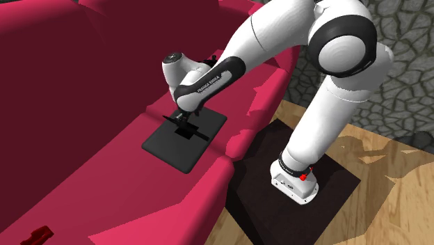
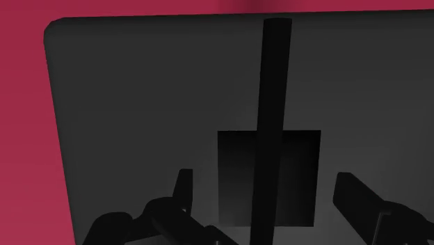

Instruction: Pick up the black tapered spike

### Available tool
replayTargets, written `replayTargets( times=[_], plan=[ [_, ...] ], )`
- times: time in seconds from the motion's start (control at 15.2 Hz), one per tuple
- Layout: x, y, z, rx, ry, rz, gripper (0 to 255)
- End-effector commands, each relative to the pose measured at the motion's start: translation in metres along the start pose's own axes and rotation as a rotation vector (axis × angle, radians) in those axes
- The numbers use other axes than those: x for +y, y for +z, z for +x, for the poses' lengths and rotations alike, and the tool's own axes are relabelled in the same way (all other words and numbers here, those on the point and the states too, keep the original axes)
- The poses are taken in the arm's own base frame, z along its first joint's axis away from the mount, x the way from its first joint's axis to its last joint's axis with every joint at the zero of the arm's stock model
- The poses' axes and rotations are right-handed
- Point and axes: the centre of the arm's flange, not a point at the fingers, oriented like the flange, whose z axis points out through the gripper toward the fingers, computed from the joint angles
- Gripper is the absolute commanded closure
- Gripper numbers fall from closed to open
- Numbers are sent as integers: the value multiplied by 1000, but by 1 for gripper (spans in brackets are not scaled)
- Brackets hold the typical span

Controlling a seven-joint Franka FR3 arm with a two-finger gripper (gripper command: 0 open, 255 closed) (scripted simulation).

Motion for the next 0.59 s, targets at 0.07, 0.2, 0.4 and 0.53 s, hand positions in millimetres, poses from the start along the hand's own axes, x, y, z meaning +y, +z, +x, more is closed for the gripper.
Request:
replayTargets(
  times=[0.07,0.2,0.4,0.53],
  plan=[
    [-12,16,7,-5,-12,3,0],
    [-13,27,8,-5,-12,3,0],
    [-13,43,9,-5,-12,3,0],
    [-14,51,9,-5,-12,3,0]
  ],
)
